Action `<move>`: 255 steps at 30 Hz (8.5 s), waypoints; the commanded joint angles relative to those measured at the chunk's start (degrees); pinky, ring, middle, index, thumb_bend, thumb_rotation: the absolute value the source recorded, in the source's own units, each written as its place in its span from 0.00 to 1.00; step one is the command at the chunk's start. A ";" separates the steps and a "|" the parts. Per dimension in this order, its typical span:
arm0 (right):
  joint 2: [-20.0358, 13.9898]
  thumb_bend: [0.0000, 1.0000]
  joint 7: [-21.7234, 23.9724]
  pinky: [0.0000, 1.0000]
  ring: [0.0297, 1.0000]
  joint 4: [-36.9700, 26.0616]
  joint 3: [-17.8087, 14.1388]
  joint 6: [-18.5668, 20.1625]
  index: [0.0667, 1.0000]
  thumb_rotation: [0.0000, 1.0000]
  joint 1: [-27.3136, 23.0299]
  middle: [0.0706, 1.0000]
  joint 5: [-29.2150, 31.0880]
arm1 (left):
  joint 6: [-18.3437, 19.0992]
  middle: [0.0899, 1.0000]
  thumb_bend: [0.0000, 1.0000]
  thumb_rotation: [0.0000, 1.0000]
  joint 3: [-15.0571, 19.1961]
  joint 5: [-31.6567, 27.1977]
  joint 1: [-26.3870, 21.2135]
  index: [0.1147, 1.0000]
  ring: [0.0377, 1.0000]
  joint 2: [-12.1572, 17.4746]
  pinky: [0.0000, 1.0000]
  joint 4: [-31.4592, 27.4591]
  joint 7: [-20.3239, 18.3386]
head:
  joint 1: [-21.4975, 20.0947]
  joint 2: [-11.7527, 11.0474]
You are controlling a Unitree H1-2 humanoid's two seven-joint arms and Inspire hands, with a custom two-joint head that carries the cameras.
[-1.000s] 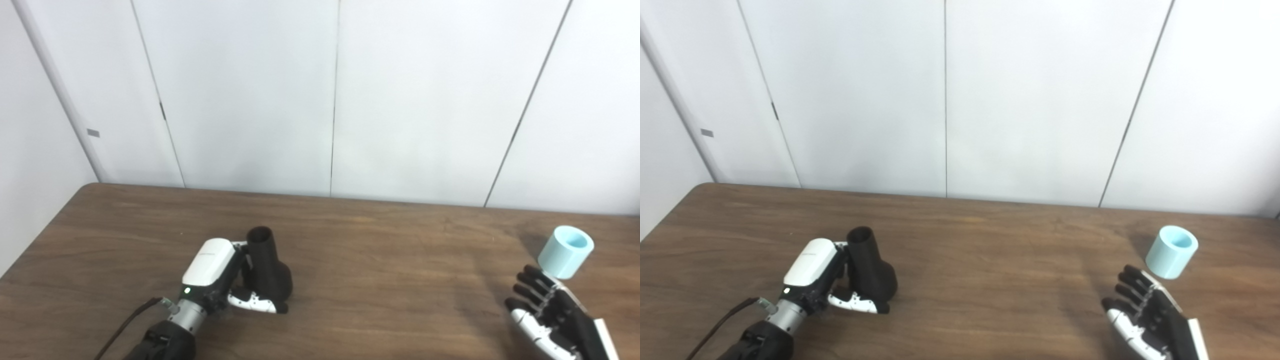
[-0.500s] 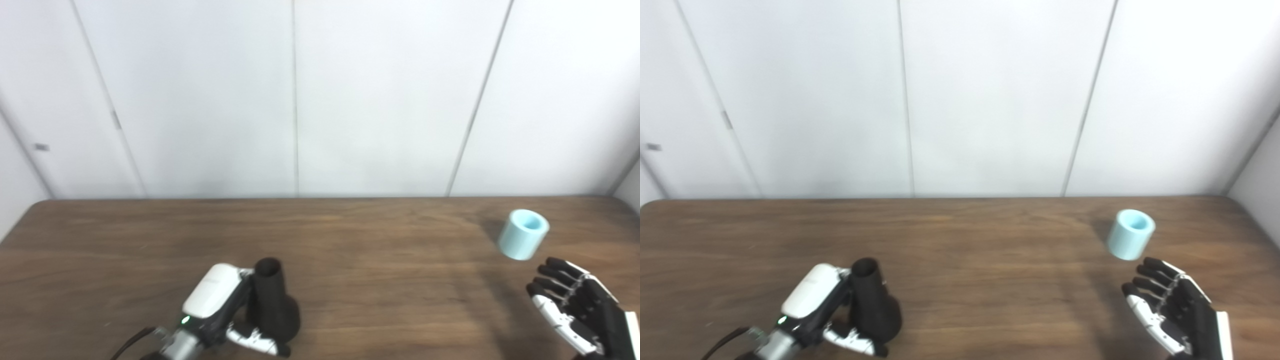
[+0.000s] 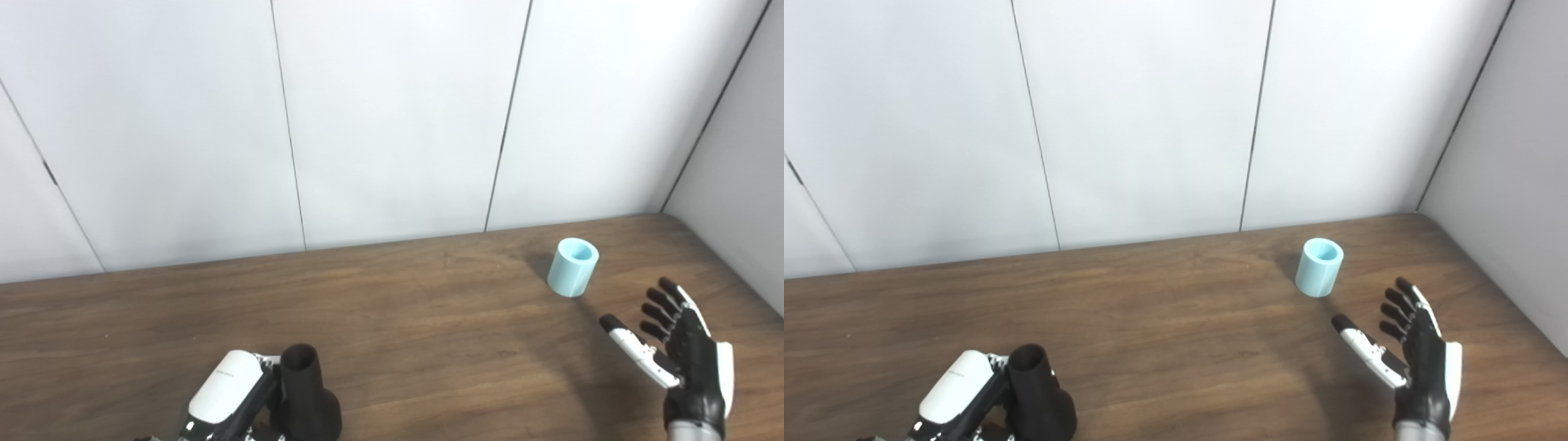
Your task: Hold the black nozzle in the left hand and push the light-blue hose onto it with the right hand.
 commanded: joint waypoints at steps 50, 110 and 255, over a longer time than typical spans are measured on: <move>-14.03 0.98 -3.41 0.58 0.67 36.09 8.12 -2.46 0.75 0.33 -25.02 0.72 -7.16 | -1.65 0.42 0.52 0.00 -5.01 2.03 1.83 0.41 0.17 0.79 0.15 -0.08 6.86 | -0.80 1.27; -11.11 0.52 -5.45 0.30 0.38 17.17 12.82 -1.58 0.50 0.00 -21.65 0.43 -9.96 | -0.29 0.42 0.52 0.00 -1.70 10.84 3.28 0.41 0.14 -2.97 0.12 -1.50 5.20 | 6.43 3.87; -2.62 0.51 23.19 0.27 0.37 0.33 33.28 -9.55 0.51 0.00 -13.98 0.42 -12.08 | 10.14 0.42 0.53 0.00 -6.59 19.92 -0.15 0.41 0.14 -9.77 0.12 4.81 6.56 | 21.82 5.98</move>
